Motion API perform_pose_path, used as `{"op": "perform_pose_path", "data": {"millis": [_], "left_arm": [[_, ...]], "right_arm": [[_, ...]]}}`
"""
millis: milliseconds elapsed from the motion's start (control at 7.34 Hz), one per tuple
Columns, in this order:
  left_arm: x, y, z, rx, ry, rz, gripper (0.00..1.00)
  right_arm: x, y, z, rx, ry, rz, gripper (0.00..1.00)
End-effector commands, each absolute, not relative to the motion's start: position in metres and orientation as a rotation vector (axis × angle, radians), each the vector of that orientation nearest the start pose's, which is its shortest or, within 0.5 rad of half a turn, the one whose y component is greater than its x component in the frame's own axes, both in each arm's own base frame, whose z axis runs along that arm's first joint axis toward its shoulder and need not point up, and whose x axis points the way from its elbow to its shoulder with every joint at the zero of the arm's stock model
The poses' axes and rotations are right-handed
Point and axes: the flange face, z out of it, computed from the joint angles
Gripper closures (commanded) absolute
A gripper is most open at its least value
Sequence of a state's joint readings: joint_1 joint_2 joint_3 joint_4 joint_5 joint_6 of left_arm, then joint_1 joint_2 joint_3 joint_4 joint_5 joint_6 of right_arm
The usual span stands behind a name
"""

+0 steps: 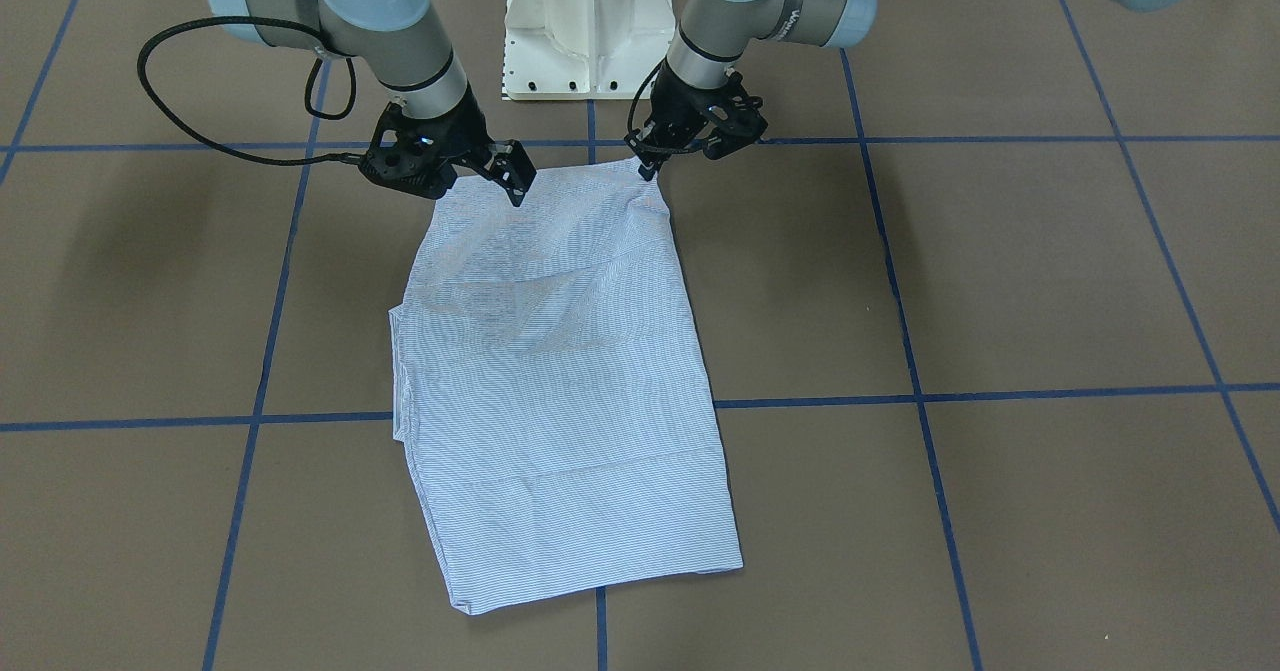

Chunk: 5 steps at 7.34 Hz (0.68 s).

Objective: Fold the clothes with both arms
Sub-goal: 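Lower the right gripper to the other near corner of the shirt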

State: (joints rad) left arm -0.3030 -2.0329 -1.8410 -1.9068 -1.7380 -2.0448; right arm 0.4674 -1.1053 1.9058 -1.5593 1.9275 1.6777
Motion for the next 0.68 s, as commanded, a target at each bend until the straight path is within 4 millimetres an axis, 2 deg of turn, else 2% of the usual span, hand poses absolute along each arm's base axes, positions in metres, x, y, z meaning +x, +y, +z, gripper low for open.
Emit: {"op": "perform_pose_path", "data": {"millis": [0,136,273,409,545], "left_arm": [[0.551,-0.294,0.237,-0.247,1.074,-0.609,1.0],[0.551,-0.294,0.239,-0.246,1.063,-0.61,1.0],[0.551,-0.294,0.235,-0.246,1.068,-0.609,1.0],[0.55,-0.294,0.234,-0.246,1.069,-0.609,1.0],[0.549,-0.293,0.232,-0.247,1.063,-0.61,1.0]], "right_arm": [[-0.507,-0.338,0.268,-0.193,-0.769,0.393,0.0],[-0.521,-0.321,0.274,-0.206,-0.751,0.363,0.0],[-0.527,-0.314,0.277,-0.208,-0.744,0.351,0.0],[-0.523,-0.316,0.281,-0.211,-0.747,0.355,0.0],[-0.518,-0.314,0.297,-0.213,-0.73,0.358,0.0]]}}
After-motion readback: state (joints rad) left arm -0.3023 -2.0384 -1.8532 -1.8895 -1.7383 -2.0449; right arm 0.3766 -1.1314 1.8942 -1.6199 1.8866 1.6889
